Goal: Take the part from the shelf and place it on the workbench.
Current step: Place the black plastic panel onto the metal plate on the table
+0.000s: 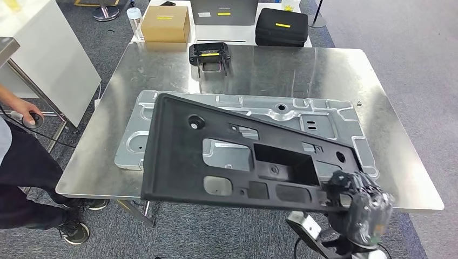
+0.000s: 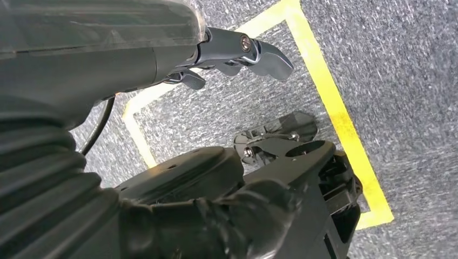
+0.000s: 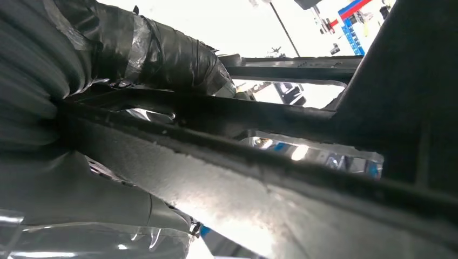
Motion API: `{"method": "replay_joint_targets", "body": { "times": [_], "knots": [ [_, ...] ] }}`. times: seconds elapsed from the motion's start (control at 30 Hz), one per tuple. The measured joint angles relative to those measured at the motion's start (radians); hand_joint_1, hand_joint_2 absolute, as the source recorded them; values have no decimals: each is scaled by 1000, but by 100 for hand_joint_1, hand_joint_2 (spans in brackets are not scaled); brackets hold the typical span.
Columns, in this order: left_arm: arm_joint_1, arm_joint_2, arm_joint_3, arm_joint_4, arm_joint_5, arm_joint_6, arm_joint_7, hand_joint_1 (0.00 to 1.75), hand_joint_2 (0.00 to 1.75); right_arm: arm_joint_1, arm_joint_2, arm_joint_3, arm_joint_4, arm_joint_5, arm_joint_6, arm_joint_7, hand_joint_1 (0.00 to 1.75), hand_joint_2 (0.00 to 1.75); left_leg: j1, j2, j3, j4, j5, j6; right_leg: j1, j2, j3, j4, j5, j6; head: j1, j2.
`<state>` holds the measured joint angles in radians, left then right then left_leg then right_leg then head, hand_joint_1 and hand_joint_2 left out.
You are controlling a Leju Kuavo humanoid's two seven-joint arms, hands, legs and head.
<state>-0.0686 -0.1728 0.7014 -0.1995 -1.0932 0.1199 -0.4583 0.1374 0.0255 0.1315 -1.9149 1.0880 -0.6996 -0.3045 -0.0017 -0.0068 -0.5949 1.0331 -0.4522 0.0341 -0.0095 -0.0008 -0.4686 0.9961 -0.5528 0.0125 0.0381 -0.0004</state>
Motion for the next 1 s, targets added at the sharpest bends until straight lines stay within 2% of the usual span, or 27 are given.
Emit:
{"method": "replay_joint_targets", "body": {
  "times": [0.17, 0.3, 0.47, 0.77, 1.0],
  "knots": [
    [-14, -4, -12, 0, -22, -7, 17, 0, 0, -112, -35, 64, 87, 100, 1, 90, 175, 175, 0, 0, 0, 0, 1, 0, 0, 0, 0, 0, 0, 0, 0, 0],
    [-23, -8, -17, 0, -30, -12, 26, 0, 0, -185, -53, 94, 149, 121, 3, 130, 175, 175, 0, -1, 0, 0, 1, 0, 0, -1, 0, 0, 1, 0, 0, 0],
    [-27, -10, -27, 0, -44, -14, 36, 0, 0, -250, -77, 114, 211, 195, 17, 205, 175, 175, 0, -1, 0, 0, 1, 0, 0, -1, 0, 0, 1, 0, 0, 0],
    [-42, -17, -55, 0, -74, -27, 62, 0, 0, -439, -117, 128, 391, 313, 82, 315, 175, 175, 0, -1, 0, 0, 3, 0, 0, -1, 1, 1, 2, 2, 0, 0],
    [-51, -21, -69, 0, -87, -36, 67, 0, 0, -539, -138, 128, 522, 344, 96, 357, 175, 175, 0, -1, 0, 1, 3, 0, 0, -1, 1, 1, 2, 2, 0, 0]
  ]
}}
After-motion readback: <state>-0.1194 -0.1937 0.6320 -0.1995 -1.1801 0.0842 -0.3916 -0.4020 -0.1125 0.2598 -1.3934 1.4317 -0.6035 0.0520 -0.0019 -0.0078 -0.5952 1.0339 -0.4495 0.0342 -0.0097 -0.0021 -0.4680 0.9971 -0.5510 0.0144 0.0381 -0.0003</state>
